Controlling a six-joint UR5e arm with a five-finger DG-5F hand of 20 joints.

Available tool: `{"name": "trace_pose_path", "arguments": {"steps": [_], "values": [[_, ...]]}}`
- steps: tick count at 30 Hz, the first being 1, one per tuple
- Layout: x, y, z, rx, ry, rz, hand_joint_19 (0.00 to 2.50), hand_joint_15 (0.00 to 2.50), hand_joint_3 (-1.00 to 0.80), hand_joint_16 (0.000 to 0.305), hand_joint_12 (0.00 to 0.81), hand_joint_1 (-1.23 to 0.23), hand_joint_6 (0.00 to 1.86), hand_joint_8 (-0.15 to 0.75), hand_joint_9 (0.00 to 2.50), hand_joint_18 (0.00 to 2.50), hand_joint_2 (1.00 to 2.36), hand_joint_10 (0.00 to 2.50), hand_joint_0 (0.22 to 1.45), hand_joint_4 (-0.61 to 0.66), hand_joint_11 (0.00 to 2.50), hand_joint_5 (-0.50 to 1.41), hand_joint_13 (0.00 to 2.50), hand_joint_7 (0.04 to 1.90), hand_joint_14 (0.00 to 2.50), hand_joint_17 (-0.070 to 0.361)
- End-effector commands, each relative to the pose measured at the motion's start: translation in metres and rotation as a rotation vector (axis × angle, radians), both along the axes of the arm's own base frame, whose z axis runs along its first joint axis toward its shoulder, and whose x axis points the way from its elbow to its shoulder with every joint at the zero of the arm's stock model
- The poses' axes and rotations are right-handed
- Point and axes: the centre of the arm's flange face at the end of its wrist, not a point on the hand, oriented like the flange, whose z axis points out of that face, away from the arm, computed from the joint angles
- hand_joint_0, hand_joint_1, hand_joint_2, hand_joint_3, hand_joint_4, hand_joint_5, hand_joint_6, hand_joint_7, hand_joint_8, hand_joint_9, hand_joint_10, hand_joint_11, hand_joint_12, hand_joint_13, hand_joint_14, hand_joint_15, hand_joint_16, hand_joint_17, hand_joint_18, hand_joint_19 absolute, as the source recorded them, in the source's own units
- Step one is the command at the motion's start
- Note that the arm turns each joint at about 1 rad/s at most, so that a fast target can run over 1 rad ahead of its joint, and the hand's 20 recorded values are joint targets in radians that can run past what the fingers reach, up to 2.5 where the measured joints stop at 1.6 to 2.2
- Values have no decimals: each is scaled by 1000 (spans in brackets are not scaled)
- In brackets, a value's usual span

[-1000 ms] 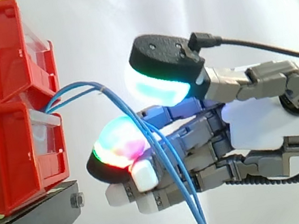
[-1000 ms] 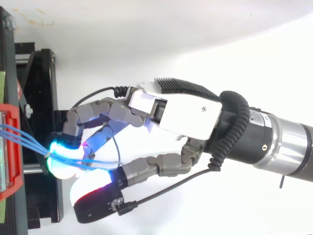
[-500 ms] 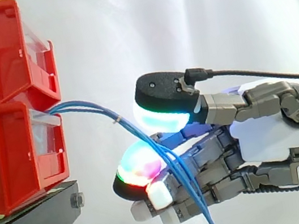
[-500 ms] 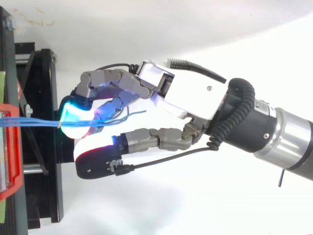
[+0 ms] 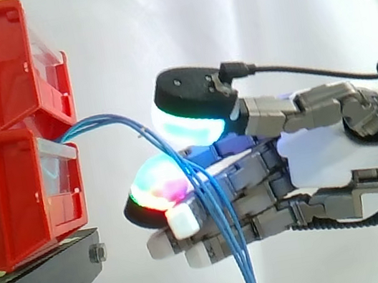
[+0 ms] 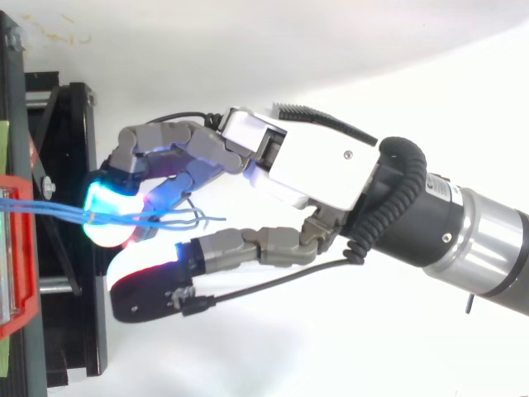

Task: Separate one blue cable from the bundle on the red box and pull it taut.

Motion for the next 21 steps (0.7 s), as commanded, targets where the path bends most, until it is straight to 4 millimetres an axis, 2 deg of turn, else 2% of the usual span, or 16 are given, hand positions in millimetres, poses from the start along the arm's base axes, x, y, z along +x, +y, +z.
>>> {"name": "trace_pose_path", "arguments": {"steps": [1,8,11,14,18,21], "values": [[6,5,12,3,-18,5,281,219,-413,41,375,-651,728,337,978,556,1006,11,560,195,510,-81,637,1162,7,92],[8,6,23,6,1,6,288,229,-347,39,374,-619,757,339,1010,578,1011,12,580,183,524,-88,663,1169,8,89],[8,6,26,11,4,8,291,235,-308,40,379,-684,815,334,967,586,1012,13,575,197,541,-131,660,1078,8,90],[8,6,25,22,6,8,299,242,-353,41,382,-726,829,339,965,600,1010,13,574,209,565,-143,656,1063,8,92],[10,3,32,33,-1,4,295,241,-412,41,388,-620,822,349,1008,603,1007,15,551,213,563,-129,676,1068,7,93],[11,-3,39,32,9,-4,300,244,-380,41,385,-617,820,350,1014,609,1010,15,571,213,567,-128,687,1082,8,91]]}}
